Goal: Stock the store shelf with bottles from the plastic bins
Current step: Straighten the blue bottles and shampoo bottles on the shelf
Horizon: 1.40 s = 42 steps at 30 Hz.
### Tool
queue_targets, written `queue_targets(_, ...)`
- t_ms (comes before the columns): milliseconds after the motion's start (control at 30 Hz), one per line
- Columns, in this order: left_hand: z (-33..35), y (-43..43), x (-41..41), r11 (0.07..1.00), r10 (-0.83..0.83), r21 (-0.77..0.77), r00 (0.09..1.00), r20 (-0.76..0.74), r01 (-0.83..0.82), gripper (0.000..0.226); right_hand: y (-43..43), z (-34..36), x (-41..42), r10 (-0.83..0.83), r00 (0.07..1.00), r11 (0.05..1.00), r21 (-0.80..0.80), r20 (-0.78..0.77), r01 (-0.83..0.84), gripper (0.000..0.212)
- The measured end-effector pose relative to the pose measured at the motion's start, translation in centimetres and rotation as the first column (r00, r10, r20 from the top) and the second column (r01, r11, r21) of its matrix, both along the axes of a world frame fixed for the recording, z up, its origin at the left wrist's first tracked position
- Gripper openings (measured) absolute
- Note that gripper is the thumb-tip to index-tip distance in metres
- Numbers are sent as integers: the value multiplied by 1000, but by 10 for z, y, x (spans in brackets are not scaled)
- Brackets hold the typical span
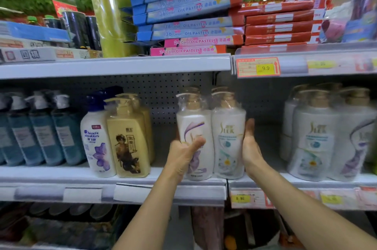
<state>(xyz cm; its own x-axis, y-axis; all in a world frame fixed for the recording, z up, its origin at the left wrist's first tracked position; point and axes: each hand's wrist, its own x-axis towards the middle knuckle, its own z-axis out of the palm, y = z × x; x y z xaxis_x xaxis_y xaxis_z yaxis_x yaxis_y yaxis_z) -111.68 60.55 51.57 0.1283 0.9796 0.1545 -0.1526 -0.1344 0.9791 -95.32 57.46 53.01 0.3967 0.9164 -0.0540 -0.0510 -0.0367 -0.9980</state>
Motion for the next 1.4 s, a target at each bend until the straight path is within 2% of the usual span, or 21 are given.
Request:
queue_targets(67,-1,2,-1,999,-1,-35,1000,-5,1,61,7,-6,-1,-22,1000,1000,3,14,22,138)
queue_targets(167,0,5,-7,998,3,-62,1000,1,-3,58,9,-5,-7,-36,998,999,-29,46,37,141)
queue_targets(367,0,13,-21,996,0,-84,1000,10,1,44,8,5,-24,-41,996,993,-106,82,50,122)
queue_targets(533,3,19,-28,996,15,-93,1000,25,-12,36,12,7,-31,3,998,995,-101,69,4,92)
queue_targets(600,4,21,-28,993,34,-110,999,40,-29,29,15,5,-33,-8,997,995,-103,77,16,95)
queue_targets(700,0,20,-30,994,24,-104,999,38,-20,29,16,2,-34,-5,997,996,-91,82,13,108)
queue_targets(833,-9,17,-32,997,14,-71,1000,-11,-14,36,17,-12,-28,12,998,1000,12,59,-13,78)
queue_targets(967,-10,19,-29,998,21,-59,999,-30,-23,37,17,-24,-27,25,998,999,42,62,-27,78)
queue_targets(1033,-12,21,-29,998,36,-42,999,-20,-37,39,19,-24,-27,16,998,999,43,68,-19,71)
queue_targets(1200,-17,25,-28,997,83,-7,997,-11,-83,45,27,-29,-25,10,996,1000,-17,88,-9,106)
queue_targets(1333,-18,26,-29,996,89,-9,996,-7,-89,34,31,-33,-23,13,994,1000,-13,108,-12,104)
queue_targets(1400,-18,25,-29,996,84,-4,996,-15,-84,37,31,-34,-24,33,996,999,13,84,-34,105)
